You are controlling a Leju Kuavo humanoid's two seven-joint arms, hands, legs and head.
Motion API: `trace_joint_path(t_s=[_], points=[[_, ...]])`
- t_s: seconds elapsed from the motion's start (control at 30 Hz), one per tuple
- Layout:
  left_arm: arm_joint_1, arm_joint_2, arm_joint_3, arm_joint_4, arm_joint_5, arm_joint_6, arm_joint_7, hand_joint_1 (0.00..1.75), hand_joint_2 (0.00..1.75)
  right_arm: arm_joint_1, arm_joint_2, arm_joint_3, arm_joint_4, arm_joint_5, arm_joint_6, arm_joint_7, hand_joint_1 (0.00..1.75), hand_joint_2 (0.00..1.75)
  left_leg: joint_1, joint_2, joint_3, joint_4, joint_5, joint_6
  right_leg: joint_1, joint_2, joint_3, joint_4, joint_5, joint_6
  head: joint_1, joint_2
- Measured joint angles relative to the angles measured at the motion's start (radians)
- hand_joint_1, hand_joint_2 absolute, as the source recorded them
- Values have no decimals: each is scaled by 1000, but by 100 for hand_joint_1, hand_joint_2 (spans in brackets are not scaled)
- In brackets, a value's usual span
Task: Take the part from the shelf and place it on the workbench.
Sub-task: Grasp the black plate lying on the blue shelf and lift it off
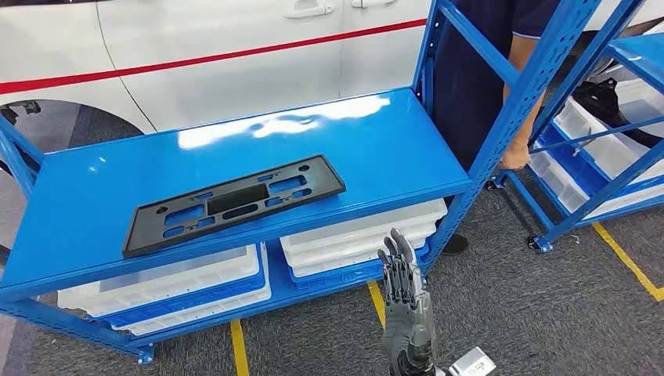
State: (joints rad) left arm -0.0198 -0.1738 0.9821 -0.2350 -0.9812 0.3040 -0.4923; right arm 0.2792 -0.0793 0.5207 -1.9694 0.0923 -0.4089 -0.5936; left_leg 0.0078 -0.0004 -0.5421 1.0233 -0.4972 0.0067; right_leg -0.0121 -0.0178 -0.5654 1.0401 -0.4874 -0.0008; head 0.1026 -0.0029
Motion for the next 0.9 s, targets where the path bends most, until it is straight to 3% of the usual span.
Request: trace_joint_path(t_s=[0.07, 0.13, 0.2, 0.27, 0.3, 0.33, 0.37, 0.43, 0.5, 0.57, 0.67, 0.7, 0.8, 0.83, 0.87, 0.9], points=[[1, 2, 0, 0, -1, 0, -1, 0, 0, -1, 0, 0, 2, 0, 0, 0, 0, 0, -2, -1, 0, -1, 1, 4, -1, 0, 2, -4, 2, 6, 0, 0], [2, 5, 1, 0, -2, -1, -2, 0, 0, -2, 0, 0, 5, 0, 1, 2, 0, 0, 2, -2, 5, -11, 8, 16, -2, 1, 2, -1, -3, 17, 0, 0], [2, 7, 2, 0, -6, -2, -3, 0, 0, -4, 0, 0, 11, 12, 2, 24, 0, 87, 6, -1, 11, -22, 17, 28, -3, 6, -22, 57, -45, 24, 0, 0], [3, 13, 6, 0, -10, -3, -4, 0, 0, -8, 0, 0, 32, 49, -6, 94, 0, 175, 3, 0, 9, -22, 18, 34, -4, 9, -77, 178, -106, 27, 0, 0], [3, 17, 8, 0, -12, -4, -4, 0, 0, -10, -1, 1, 51, 84, -16, 147, 0, 175, 2, -1, 9, -21, 17, 35, -4, 10, -101, 228, -122, 29, 0, 0], [3, 21, 13, 0, -13, -6, -4, 0, 0, -14, -2, 4, 74, 125, -32, 202, 0, 175, 0, -2, 9, -20, 16, 36, -4, 10, -111, 250, -119, 29, 0, 0], [4, 25, 19, 0, -13, -8, -4, 0, 0, -18, -4, 9, 102, 172, -53, 251, 0, 175, 0, -4, 10, -18, 15, 36, -4, 11, -103, 231, -97, 28, 1, 0], [3, 30, 33, 0, -13, -11, -3, 0, 0, -28, -7, 21, 155, 259, -98, 312, 0, 175, -1, -7, 12, -13, 10, 33, -2, 14, -47, 111, -29, 19, 1, 0], [2, 33, 46, 0, -12, -12, -2, 0, 0, -36, -9, 33, 195, 302, -125, 330, 0, 175, -3, -10, 8, -6, 5, 26, 3, 17, -3, 13, 4, 9, 0, 0], [2, 36, 54, -1, -13, -13, -2, 0, 0, -41, -10, 41, 220, 327, -142, 344, 0, 175, -3, -10, 4, -4, 4, 16, 10, 19, 0, -6, 3, 3, 0, 0], [2, 41, 63, -2, -23, -16, 1, 0, 0, -56, -9, 45, 253, 459, -198, 403, 0, 175, -3, -9, -2, 14, -14, 1, 1, 17, 6, -21, 10, -11, 0, 0], [2, 43, 65, -3, -30, -17, 2, 0, 0, -65, -7, 44, 265, 527, -217, 428, 0, 175, -2, -8, -17, 49, -36, -3, -3, 16, 9, -27, 12, -15, -1, 0], [1, 50, 71, -3, -53, -18, 8, 0, 0, -92, 11, 28, 313, 765, -245, 492, 0, 175, 6, -6, -105, 228, -116, -17, -4, 13, 10, -27, 12, -19, -2, 0], [1, 52, 72, -3, -61, -17, 9, 0, 0, -98, 21, 20, 330, 833, -247, 503, 0, 175, 9, -6, -123, 259, -118, -22, -5, 12, 10, -26, 12, -19, -2, 0], [1, 55, 73, -3, -68, -17, 10, 0, 0, -104, 31, 10, 347, 888, -247, 509, 0, 175, 11, -6, -124, 255, -101, -25, -7, 12, 10, -24, 11, -17, -2, 0], [1, 57, 74, -3, -73, -16, 11, 0, 0, -108, 41, 2, 360, 923, -248, 511, 0, 175, 14, -6, -105, 212, -68, -27, -10, 13, 10, -21, 8, -14, -2, 0]])
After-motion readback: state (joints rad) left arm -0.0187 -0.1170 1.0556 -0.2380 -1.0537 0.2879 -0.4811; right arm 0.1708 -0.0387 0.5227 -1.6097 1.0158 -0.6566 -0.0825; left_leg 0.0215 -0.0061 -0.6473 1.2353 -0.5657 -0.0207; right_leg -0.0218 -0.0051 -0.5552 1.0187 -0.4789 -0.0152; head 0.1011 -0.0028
